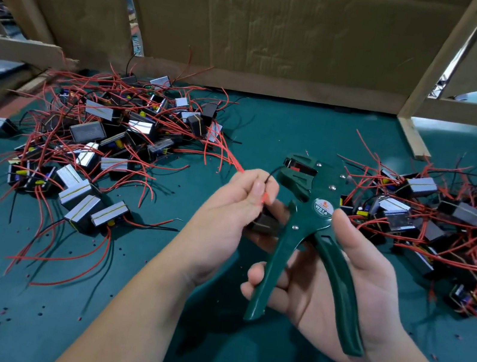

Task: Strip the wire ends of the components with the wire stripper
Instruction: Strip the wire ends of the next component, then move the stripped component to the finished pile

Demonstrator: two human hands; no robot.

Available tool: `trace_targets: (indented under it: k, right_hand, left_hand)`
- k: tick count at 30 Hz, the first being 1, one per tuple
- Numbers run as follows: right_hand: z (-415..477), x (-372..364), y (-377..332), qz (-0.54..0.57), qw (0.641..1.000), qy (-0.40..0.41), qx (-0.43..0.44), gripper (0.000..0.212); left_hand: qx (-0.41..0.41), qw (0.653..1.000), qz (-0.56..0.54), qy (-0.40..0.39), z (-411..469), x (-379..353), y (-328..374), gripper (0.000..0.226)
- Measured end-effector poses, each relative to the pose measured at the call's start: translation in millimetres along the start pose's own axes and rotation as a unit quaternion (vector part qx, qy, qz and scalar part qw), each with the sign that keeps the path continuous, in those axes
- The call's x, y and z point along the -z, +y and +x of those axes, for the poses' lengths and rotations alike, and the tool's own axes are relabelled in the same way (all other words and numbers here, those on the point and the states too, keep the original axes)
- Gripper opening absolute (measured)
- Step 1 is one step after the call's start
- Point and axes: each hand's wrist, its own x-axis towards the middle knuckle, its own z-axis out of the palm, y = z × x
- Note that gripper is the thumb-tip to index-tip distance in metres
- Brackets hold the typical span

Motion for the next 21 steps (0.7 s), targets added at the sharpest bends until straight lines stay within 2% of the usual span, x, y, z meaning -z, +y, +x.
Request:
trace_targets:
  k: [3, 5, 6, 8, 11, 13, 15, 18, 21]
  right_hand:
    - [-1, 2, -1, -0.017, 0.999, 0.006, 0.034, 0.064]
    - [0, 2, -2, -0.040, 0.994, 0.049, 0.094, 0.070]
    - [0, 2, -3, -0.061, 0.985, 0.080, 0.140, 0.067]
    - [0, 3, -7, -0.088, 0.957, 0.145, 0.236, 0.047]
    - [-2, 5, -18, -0.073, 0.928, 0.192, 0.310, 0.031]
    - [-4, 6, -23, -0.053, 0.929, 0.206, 0.303, 0.024]
    - [-4, 7, -24, -0.045, 0.936, 0.210, 0.278, 0.028]
    - [-4, 3, -20, -0.061, 0.949, 0.187, 0.247, 0.027]
    - [-4, 2, -17, -0.074, 0.956, 0.166, 0.230, 0.041]
  left_hand:
    - [-0.005, 0.997, 0.072, 0.005, 1, -2, -1, 0.023]
    - [-0.046, 0.986, 0.156, 0.035, 1, 0, -2, 0.021]
    - [-0.072, 0.969, 0.230, 0.061, 2, 2, -3, 0.023]
    - [-0.090, 0.916, 0.372, 0.124, 4, 7, -7, 0.031]
    - [0.014, 0.853, 0.481, 0.201, 6, 14, -15, 0.032]
    - [0.078, 0.812, 0.525, 0.241, 7, 18, -19, 0.033]
    - [0.093, 0.776, 0.556, 0.283, 8, 24, -20, 0.038]
    - [0.097, 0.744, 0.568, 0.339, 8, 37, -17, 0.045]
    - [0.139, 0.724, 0.565, 0.370, 7, 48, -12, 0.053]
